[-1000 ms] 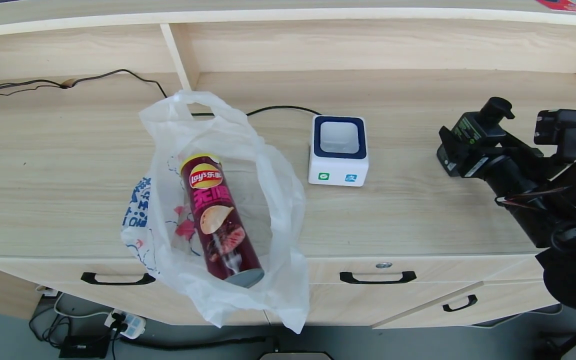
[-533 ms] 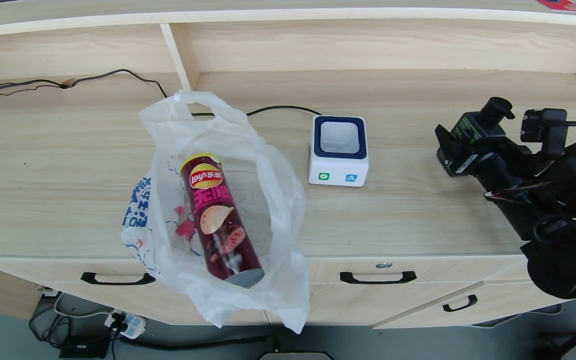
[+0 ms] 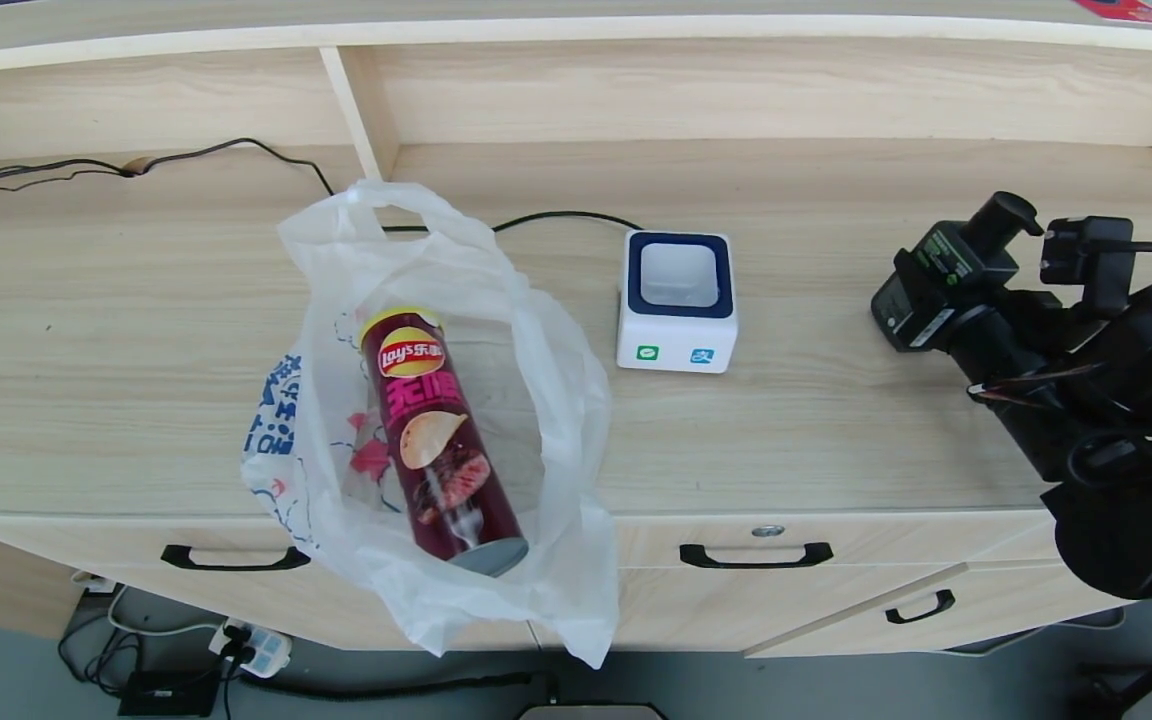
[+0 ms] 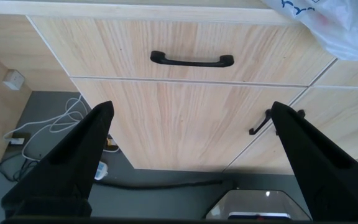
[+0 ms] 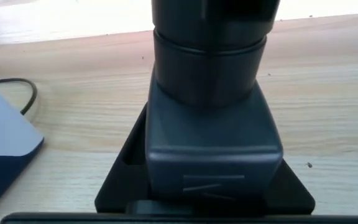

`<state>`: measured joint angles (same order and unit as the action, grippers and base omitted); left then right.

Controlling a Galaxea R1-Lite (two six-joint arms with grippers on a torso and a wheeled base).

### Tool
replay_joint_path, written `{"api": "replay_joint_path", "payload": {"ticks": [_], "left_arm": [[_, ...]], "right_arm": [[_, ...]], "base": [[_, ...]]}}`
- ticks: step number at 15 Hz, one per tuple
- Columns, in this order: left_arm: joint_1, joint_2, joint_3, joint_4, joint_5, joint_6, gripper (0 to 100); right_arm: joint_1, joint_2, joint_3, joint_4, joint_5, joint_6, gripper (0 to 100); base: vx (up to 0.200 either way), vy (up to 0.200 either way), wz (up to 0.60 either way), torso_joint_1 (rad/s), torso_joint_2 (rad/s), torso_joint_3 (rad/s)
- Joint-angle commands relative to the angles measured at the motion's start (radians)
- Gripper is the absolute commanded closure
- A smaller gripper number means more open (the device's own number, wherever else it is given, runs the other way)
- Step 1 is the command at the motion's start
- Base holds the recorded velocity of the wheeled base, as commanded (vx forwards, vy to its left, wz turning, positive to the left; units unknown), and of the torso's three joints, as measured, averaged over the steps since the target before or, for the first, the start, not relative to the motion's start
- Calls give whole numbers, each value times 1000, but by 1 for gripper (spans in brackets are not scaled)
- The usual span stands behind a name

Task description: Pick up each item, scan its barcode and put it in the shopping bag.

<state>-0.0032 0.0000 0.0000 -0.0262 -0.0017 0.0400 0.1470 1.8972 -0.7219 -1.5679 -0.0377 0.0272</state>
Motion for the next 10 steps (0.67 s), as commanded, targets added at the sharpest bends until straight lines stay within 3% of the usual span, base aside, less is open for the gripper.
{"api": "replay_joint_path", "payload": {"ticks": [1,5,10], "left_arm": [[0,0,0,0,0,0,0],[0,2,0,2,0,-5,0],[2,2,0,3,0,-11,0]], "right_arm": [[46,-52,10,-3,2,16,100],[203,-133,36,-3,2,49,100],[411,-221,18,-3,7,189,100]], "base": [[0,0,0,0,0,0],[0,0,0,0,0,0],[0,0,0,0,0,0]]}}
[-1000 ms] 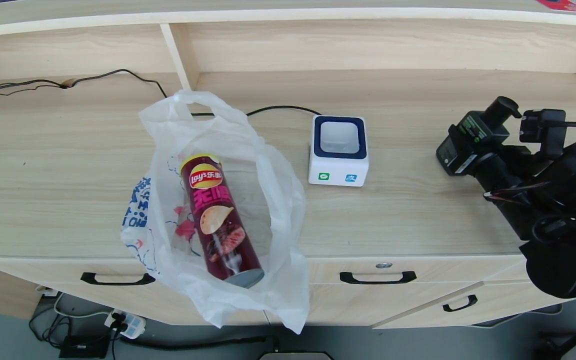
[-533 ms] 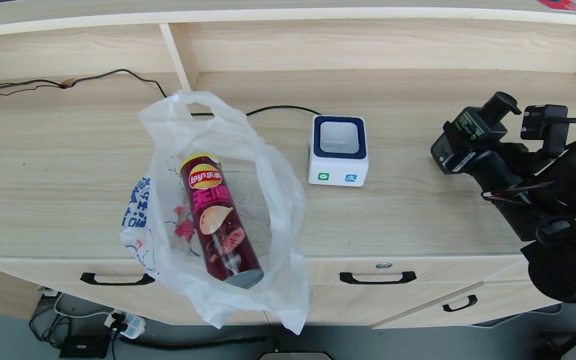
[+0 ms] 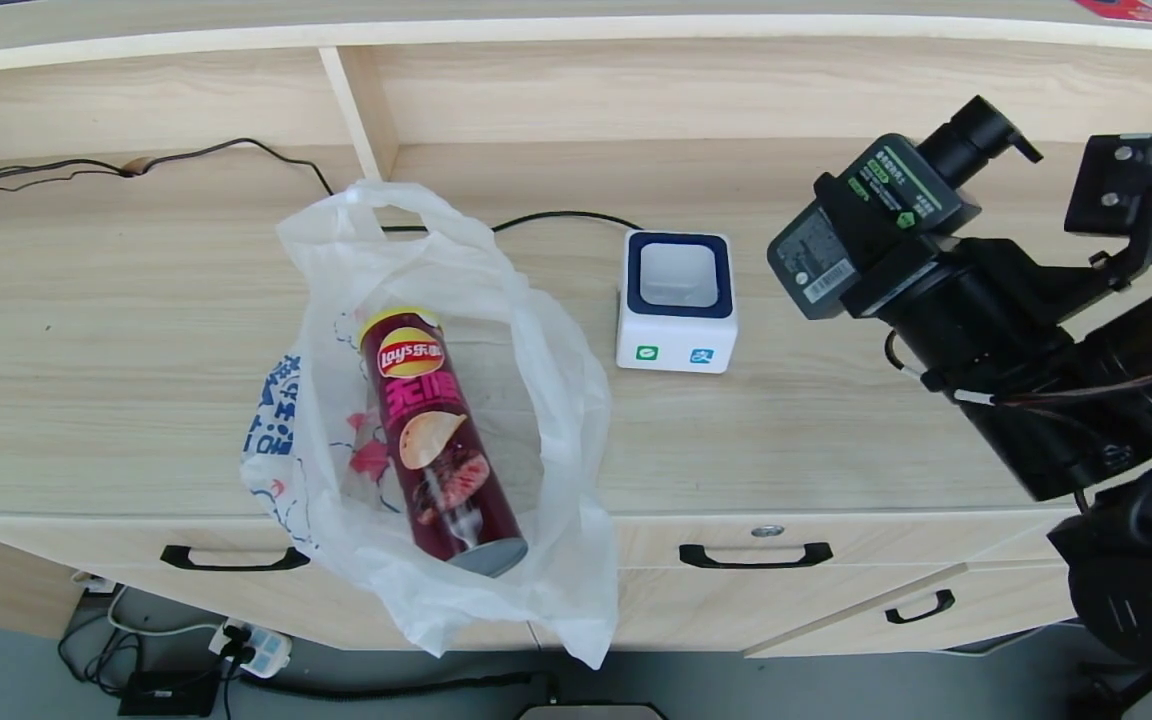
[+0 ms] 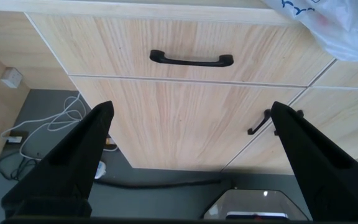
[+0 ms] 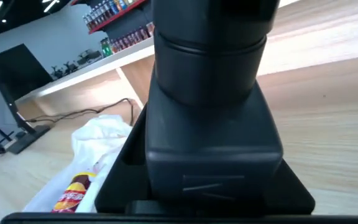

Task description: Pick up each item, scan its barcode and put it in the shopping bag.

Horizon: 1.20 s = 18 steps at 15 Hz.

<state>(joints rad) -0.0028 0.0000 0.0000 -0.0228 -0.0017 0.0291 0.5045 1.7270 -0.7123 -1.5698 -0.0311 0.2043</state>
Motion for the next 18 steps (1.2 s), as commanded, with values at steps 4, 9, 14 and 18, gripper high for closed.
{"api": "replay_joint_path", "payload": {"ticks": [4,9,14,18], "left_arm": [[0,2,0,0,0,0,0],[0,2,0,0,0,0,0],[0,0,0,0,0,0,0],[0,2,0,0,0,0,0]], "right_arm": [[138,-95,79,-1,7,75,100],[155,-282,249,-1,232,320,100],[375,-351,274,-1,280,325,100],[417,-328,255,-1,292,313,100]], "base": [[0,0,0,0,0,0],[0,0,0,0,0,0],[0,0,0,0,0,0],[0,0,0,0,0,0]]}}
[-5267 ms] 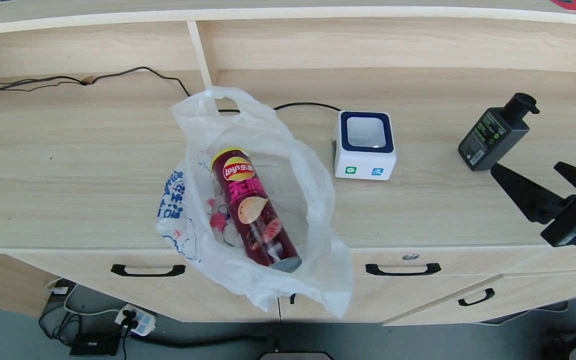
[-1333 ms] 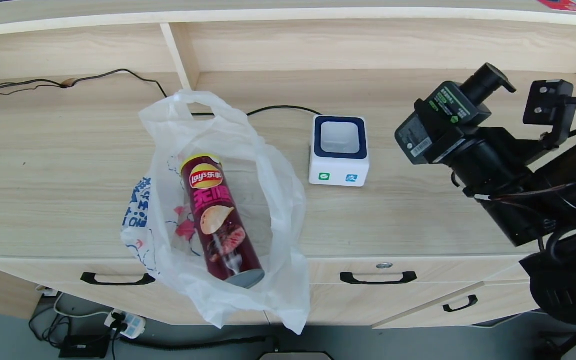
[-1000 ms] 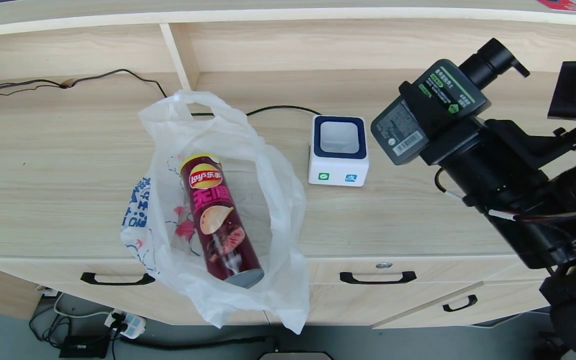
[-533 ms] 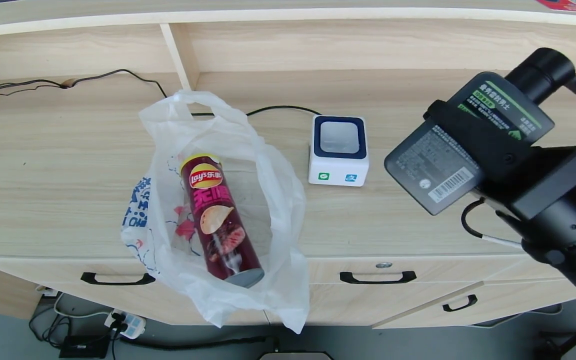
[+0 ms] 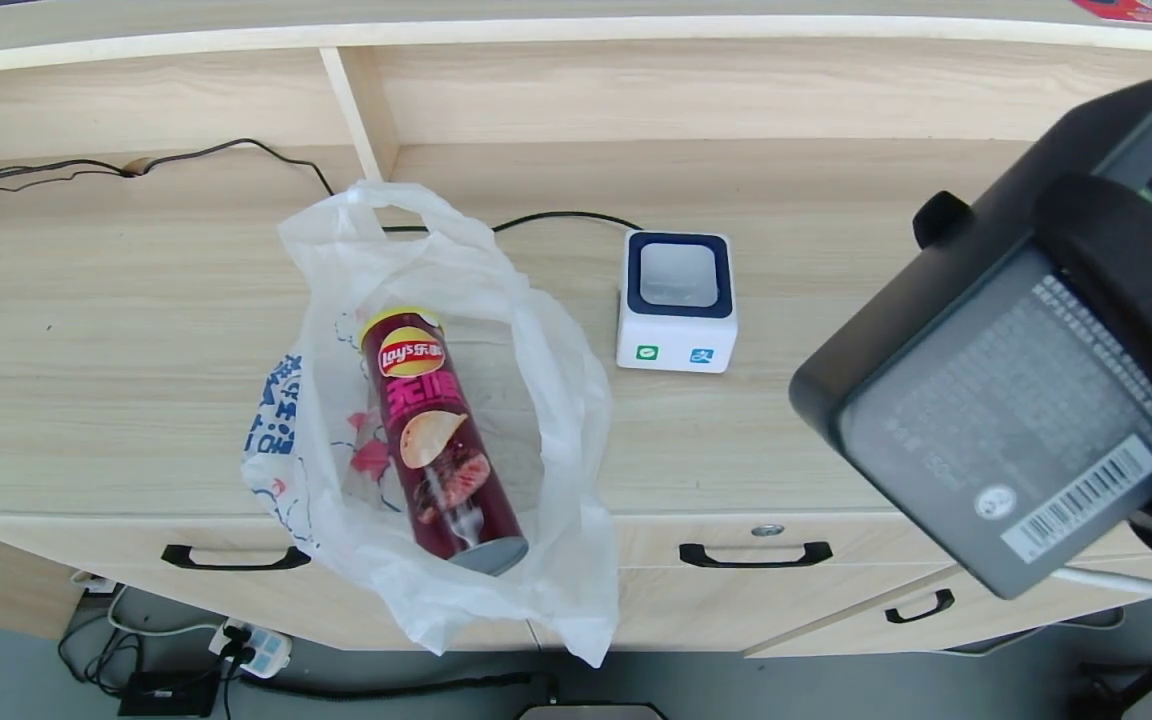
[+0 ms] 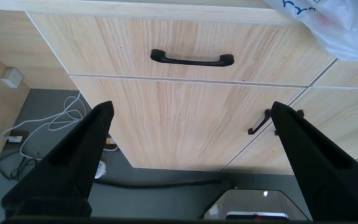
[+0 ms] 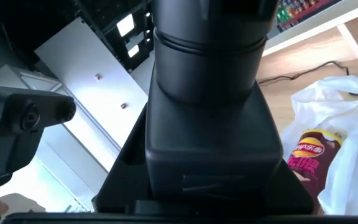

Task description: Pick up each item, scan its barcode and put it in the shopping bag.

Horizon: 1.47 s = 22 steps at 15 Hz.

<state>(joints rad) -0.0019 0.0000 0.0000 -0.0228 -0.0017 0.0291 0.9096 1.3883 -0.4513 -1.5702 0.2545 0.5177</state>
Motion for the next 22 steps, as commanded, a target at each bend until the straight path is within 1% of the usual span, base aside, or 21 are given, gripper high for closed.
{"api": "replay_joint_path", "payload": {"ticks": [1,3,5,8,10,12,15,16,19,21,22], "left_arm": [[0,2,0,0,0,0,0],[0,2,0,0,0,0,0],[-1,2,0,0,0,0,0],[-1,2,0,0,0,0,0],[0,2,0,0,0,0,0],[-1,0,0,-2,0,0,0],[0,2,0,0,0,0,0],[-1,2,0,0,0,0,0],[0,2,0,0,0,0,0],[-1,2,0,-2,0,0,0],[0,2,0,0,0,0,0]], "right_arm": [[34,23,-15,-1,23,-7,100],[86,77,-29,-1,26,-74,100],[92,123,-60,-1,23,-80,100],[95,198,-175,-1,25,-79,100],[120,170,-172,-1,28,-59,100],[118,152,-172,-1,26,-57,100],[124,92,-124,-1,29,-44,100],[121,83,-81,-1,28,-38,100],[121,78,-81,-1,29,-28,100],[120,77,-67,-1,26,-39,100],[91,87,-63,-1,22,-119,100]], "base": [[0,0,0,0,0,0],[0,0,0,0,0,0],[0,0,0,0,0,0],[0,0,0,0,0,0],[0,0,0,0,0,0],[0,0,0,0,0,0],[0,0,0,0,0,0],[0,0,0,0,0,0],[0,0,0,0,0,0],[0,0,0,0,0,0],[0,0,0,0,0,0]]}}
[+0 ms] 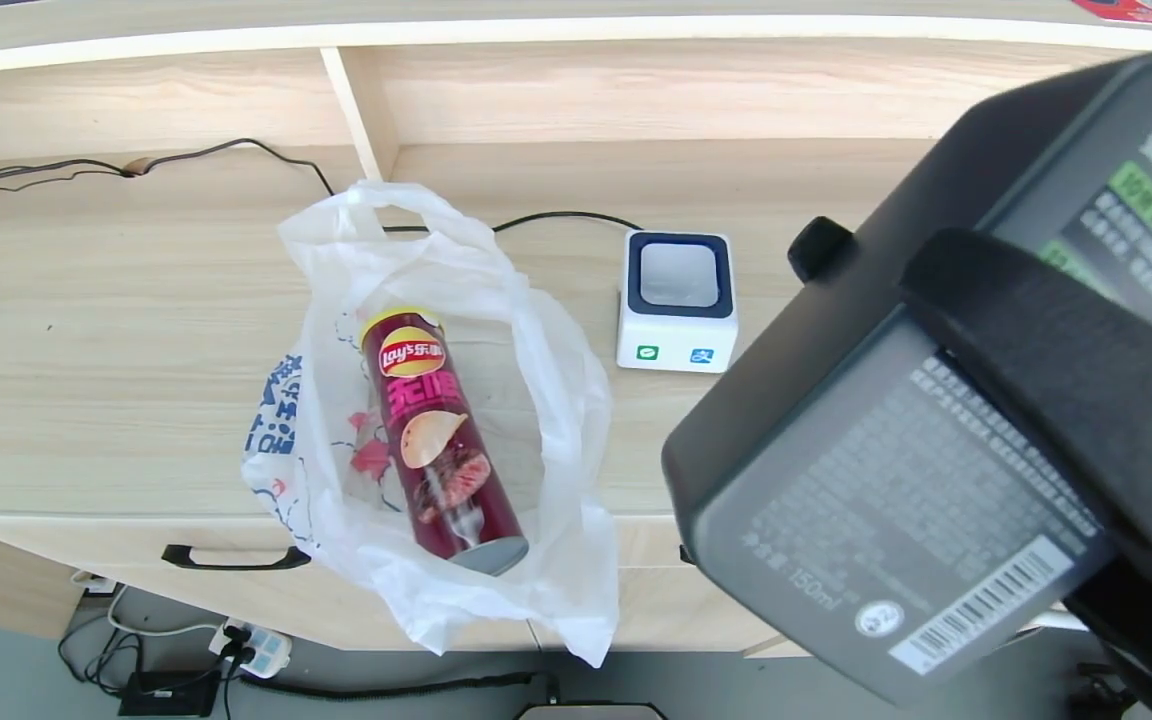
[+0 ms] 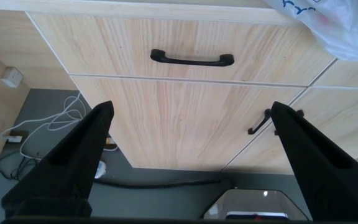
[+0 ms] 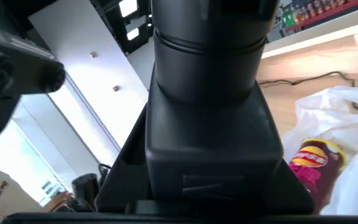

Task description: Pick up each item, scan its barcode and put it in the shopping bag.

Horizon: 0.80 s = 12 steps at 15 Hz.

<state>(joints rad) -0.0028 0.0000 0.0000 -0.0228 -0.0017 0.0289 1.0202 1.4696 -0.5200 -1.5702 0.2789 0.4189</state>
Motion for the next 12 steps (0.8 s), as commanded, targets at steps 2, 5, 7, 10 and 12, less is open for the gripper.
{"api": "replay_joint_path", "payload": {"ticks": [2,5,7,10,12], "left_arm": [[0,2,0,0,0,0,0],[0,2,0,0,0,0,0],[0,2,0,0,0,0,0],[1,2,0,0,0,0,0],[1,0,0,0,0,0,0]], "right_arm": [[-112,28,55,-1,-4,-200,100],[-284,28,104,-1,-64,-339,100],[-354,18,94,-1,-78,-411,100],[-354,31,104,-1,-106,-451,100],[-367,52,67,-1,-193,-373,100]], "base": [[0,0,0,0,0,0],[0,0,0,0,0,0],[0,0,0,0,0,0],[0,0,0,0,0,0],[0,0,300,1,-1,1]]}}
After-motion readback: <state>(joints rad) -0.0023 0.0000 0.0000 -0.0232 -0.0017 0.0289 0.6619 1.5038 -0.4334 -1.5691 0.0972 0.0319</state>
